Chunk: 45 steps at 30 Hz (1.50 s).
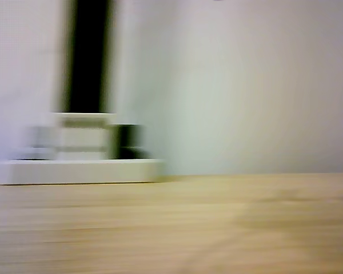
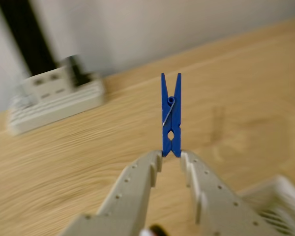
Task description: Grasp a peg and put it in the crate.
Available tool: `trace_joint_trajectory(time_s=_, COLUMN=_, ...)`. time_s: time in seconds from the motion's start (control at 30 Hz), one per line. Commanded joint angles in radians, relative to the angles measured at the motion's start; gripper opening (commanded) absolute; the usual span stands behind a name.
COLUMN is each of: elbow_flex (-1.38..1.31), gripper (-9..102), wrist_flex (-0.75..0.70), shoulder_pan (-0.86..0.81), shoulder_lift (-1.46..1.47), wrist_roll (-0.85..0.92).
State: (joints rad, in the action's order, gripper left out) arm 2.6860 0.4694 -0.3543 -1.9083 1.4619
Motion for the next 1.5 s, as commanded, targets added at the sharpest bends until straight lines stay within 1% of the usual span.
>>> trace_joint_trajectory(time_s=0.0, elbow_flex=-0.011, gripper=-1, wrist_flex=0.034, shoulder_pan=-0.138, shoulder_lift=-0.077, wrist_roll=-0.046)
trace_joint_trajectory(time_s=0.1, elbow_flex=-0.021, gripper=-1, wrist_flex=0.034, shoulder_pan=-0.212, shoulder_lift=-0.037, wrist_roll=-0.052)
trace_joint_trajectory(time_s=0.23, elbow_flex=-0.023, gripper=-1, wrist_flex=0.034, shoulder_pan=-0.247, shoulder_lift=0.049, wrist_roll=-0.052)
trace_joint_trajectory(time_s=0.43, elbow_flex=-0.023, gripper=-1, wrist_flex=0.101, shoulder_pan=-0.242, shoulder_lift=0.109, wrist_roll=-0.052)
trace_joint_trajectory(time_s=0.57, elbow_flex=-0.023, gripper=-1, wrist_flex=0.141, shoulder_pan=-0.21, shoulder_lift=0.156, wrist_roll=-0.049)
trace_joint_trajectory(time_s=0.8, elbow_flex=-0.025, gripper=-1, wrist_flex=0.153, shoulder_pan=-0.17, shoulder_lift=0.212, wrist_roll=-0.052)
trace_joint_trajectory(time_s=1.0, elbow_flex=-0.023, gripper=0, wrist_flex=0.15, shoulder_pan=-0.175, shoulder_lift=0.212, wrist_roll=-0.041)
trace_joint_trajectory(time_s=1.07, elbow_flex=-0.023, gripper=1, wrist_flex=0.141, shoulder_pan=-0.178, shoulder_lift=0.212, wrist_roll=-0.04)
trace_joint_trajectory(time_s=1.27, elbow_flex=-0.011, gripper=16, wrist_flex=0.152, shoulder_pan=-0.181, shoulder_lift=0.21, wrist_roll=-0.044)
trace_joint_trajectory(time_s=1.37, elbow_flex=-0.011, gripper=16, wrist_flex=0.152, shoulder_pan=-0.181, shoulder_lift=0.202, wrist_roll=-0.049)
trace_joint_trajectory(time_s=1.47, elbow_flex=-0.011, gripper=12, wrist_flex=0.147, shoulder_pan=-0.181, shoulder_lift=0.198, wrist_roll=-0.052)
